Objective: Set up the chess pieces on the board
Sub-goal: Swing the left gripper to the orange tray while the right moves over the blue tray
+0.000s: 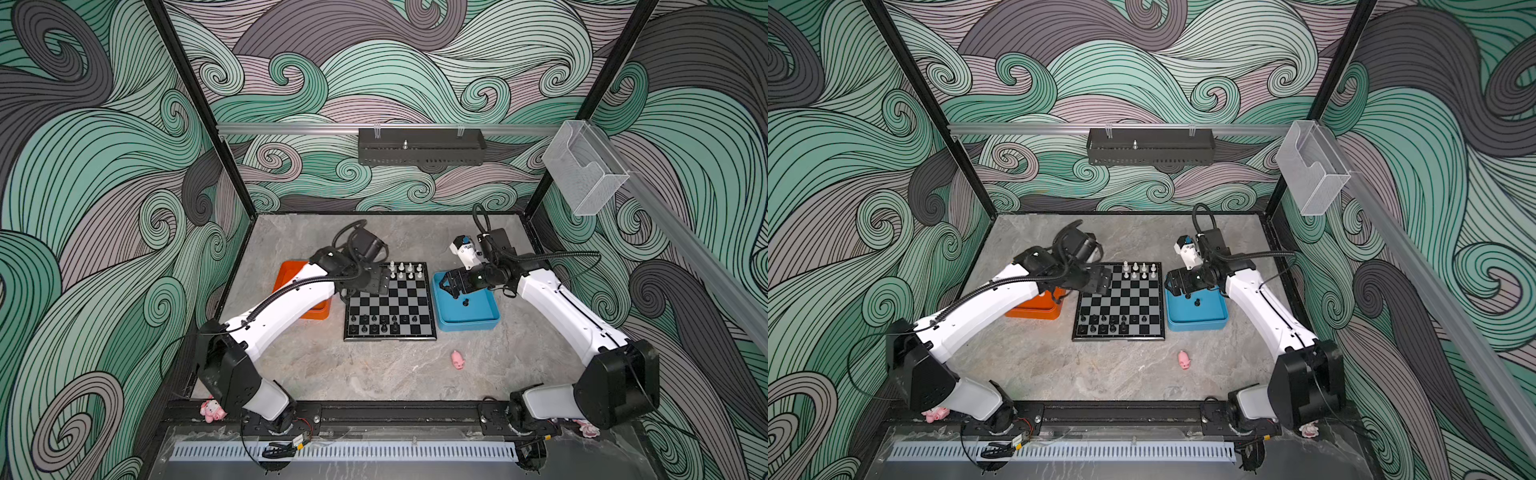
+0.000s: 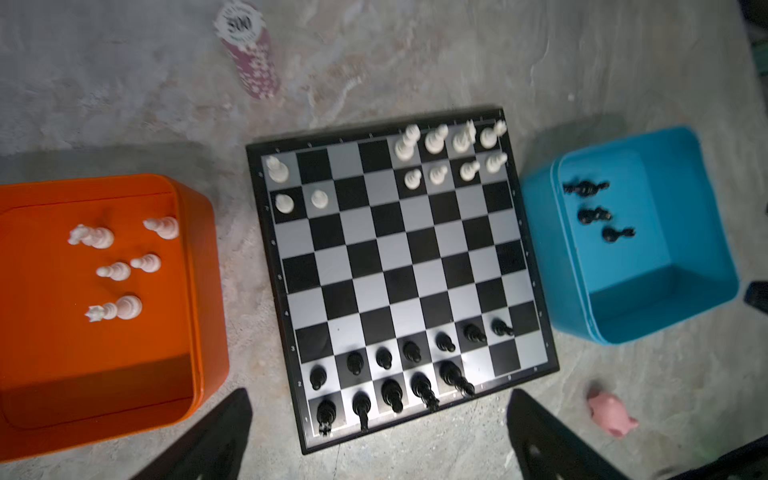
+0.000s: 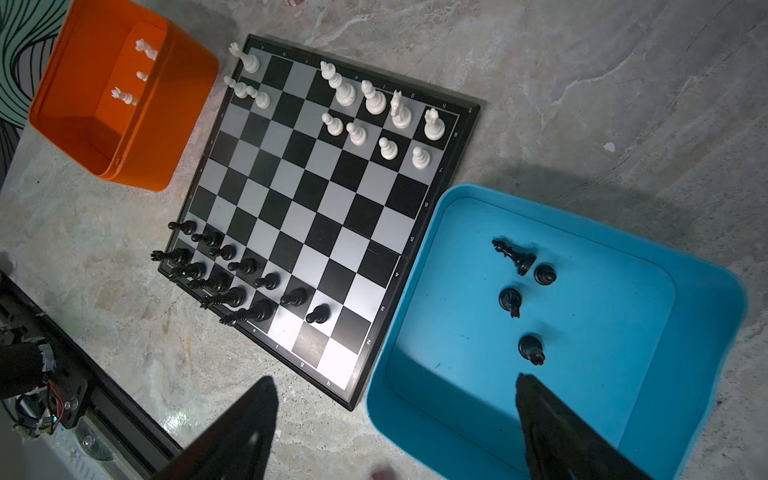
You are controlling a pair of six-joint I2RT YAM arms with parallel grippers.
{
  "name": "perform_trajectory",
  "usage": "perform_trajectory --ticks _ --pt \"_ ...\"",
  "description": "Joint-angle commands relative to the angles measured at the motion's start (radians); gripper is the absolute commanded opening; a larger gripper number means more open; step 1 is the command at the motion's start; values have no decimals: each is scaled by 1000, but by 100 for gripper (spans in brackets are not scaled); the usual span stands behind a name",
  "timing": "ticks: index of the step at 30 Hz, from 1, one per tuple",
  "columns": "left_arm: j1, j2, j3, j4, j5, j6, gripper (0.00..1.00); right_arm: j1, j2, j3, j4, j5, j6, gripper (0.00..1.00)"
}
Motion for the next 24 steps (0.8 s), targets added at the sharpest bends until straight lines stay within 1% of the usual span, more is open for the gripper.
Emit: perform_trajectory --ticks 1,3,5,6,8,11,13,17,24 --pt "106 -27 39 27 97 36 99 -27 86 99 -71 23 -43 87" --pt "140 -25 66 18 95 62 99 -42 127 122 -83 27 -32 84" --pt "182 -24 77 18 116 75 98 -46 149 122 -83 58 -12 80" --pt "204 -22 77 23 140 75 99 -46 158 121 -87 79 -1 76" --pt "255 -15 68 40 210 62 99 -48 176 115 -105 127 23 65" --pt "310 4 51 57 296 58 99 -53 199 93 -123 188 39 56" --pt "329 13 43 59 315 71 98 -62 217 73 -124 211 47 52" --pt "359 29 26 64 336 86 98 -80 251 42 -123 250 53 50" --pt "392 57 18 83 394 96 99 -91 318 24 -110 269 67 50"
